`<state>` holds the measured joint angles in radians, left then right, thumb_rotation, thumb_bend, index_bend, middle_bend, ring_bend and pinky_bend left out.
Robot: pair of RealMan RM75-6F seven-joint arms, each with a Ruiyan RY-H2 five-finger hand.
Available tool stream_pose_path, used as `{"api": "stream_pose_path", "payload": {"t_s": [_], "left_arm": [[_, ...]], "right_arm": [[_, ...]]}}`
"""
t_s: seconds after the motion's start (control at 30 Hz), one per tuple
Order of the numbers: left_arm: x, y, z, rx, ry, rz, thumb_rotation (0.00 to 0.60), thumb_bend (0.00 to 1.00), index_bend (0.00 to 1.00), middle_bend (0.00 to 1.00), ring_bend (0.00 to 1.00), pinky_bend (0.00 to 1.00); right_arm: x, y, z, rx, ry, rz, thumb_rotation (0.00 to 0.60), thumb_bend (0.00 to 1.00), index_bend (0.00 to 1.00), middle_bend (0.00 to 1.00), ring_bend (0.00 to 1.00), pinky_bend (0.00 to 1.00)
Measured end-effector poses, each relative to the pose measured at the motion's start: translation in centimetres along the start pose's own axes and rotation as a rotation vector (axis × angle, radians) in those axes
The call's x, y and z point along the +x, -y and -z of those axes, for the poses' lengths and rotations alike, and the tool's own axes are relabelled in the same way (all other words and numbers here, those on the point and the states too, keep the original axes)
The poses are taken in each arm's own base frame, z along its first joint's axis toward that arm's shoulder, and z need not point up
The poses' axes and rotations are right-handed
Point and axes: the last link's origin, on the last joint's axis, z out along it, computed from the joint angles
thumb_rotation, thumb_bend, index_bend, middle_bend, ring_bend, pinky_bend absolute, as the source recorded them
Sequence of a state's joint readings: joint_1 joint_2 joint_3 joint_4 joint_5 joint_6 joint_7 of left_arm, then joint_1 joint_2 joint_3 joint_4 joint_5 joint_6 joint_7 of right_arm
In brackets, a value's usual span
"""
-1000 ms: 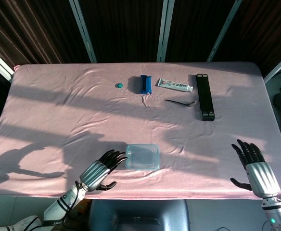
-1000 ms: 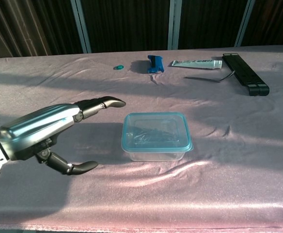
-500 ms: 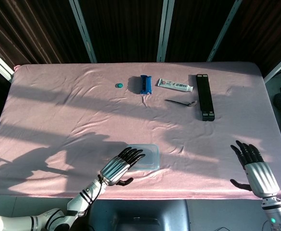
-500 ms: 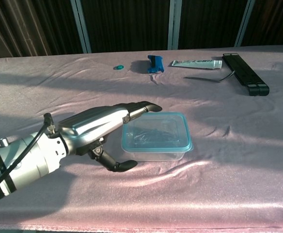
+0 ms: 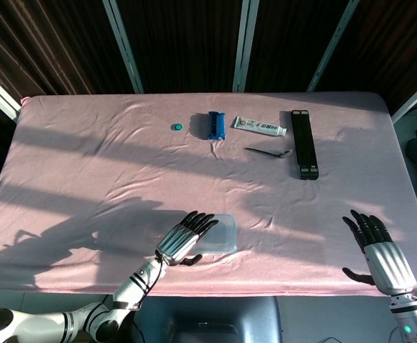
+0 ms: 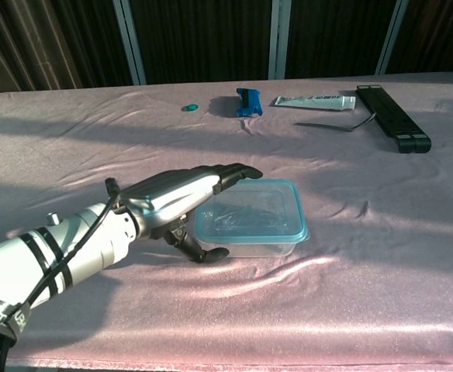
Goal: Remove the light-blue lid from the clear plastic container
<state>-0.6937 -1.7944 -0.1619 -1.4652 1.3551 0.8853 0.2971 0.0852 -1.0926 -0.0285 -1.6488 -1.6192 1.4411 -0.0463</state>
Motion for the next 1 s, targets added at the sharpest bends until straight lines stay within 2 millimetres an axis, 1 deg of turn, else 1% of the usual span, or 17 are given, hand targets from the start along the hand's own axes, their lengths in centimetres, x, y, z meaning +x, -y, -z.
{"api": "stream_pose_path", "payload": {"t_s": [0.53,0.57,0.6,0.67,0.7,0.73,0.83,1.0], "left_arm": [[-0.2,0.5,-1.5,0.042,0.017,-0.027,0.600,0.29,0.00,0.00,0.00,0.00],[-0.2,0.5,-1.6,0.044,0.015,-0.028,0.600,0.29,0.00,0.02,0.01,0.00],[-0.3,0.5,-1.6,0.046,0.015,-0.029,0.600,0.29,0.00,0.07,0.04,0.00],[-0.4,0.6,-1.7,0.052,0.016,-0.027,0.600,0.29,0.00,0.18,0.12,0.01],[-0.4,0.6,-1.8,0.054,0.016,-0.025,0.600,0.30,0.00,0.22,0.16,0.02],[-0.5,0.6,-1.8,0.058,0.016,-0.023,0.600,0.30,0.00,0.29,0.22,0.05],[-0.8,0.7,-1.9,0.066,0.022,-0.018,0.600,0.31,0.00,0.43,0.35,0.14],[-1.3,0.5,-1.9,0.063,0.042,-0.034,0.600,0.32,0.00,0.55,0.46,0.24]], "right_arm": [[0.2,-0.3,0.1,-0.009,-0.004,-0.006,0.600,0.12,0.00,0.00,0.00,0.00],[0.2,-0.3,0.1,-0.008,-0.003,-0.006,0.600,0.12,0.00,0.00,0.00,0.00],[0.1,-0.3,0.1,-0.007,-0.002,-0.005,0.600,0.12,0.00,0.00,0.00,0.00],[0.1,-0.2,0.1,-0.005,0.000,-0.004,0.600,0.12,0.00,0.00,0.00,0.00],[0.1,-0.2,0.1,-0.004,0.001,-0.004,0.600,0.12,0.00,0.00,0.00,0.00],[0.0,-0.2,0.1,-0.003,0.003,-0.003,0.600,0.12,0.00,0.00,0.00,0.00],[-0.1,0.1,-0.1,0.008,0.011,0.005,0.600,0.12,0.00,0.00,0.00,0.00],[-0.6,0.6,-0.7,0.038,0.030,0.022,0.600,0.12,0.00,0.00,0.00,0.00]]}}
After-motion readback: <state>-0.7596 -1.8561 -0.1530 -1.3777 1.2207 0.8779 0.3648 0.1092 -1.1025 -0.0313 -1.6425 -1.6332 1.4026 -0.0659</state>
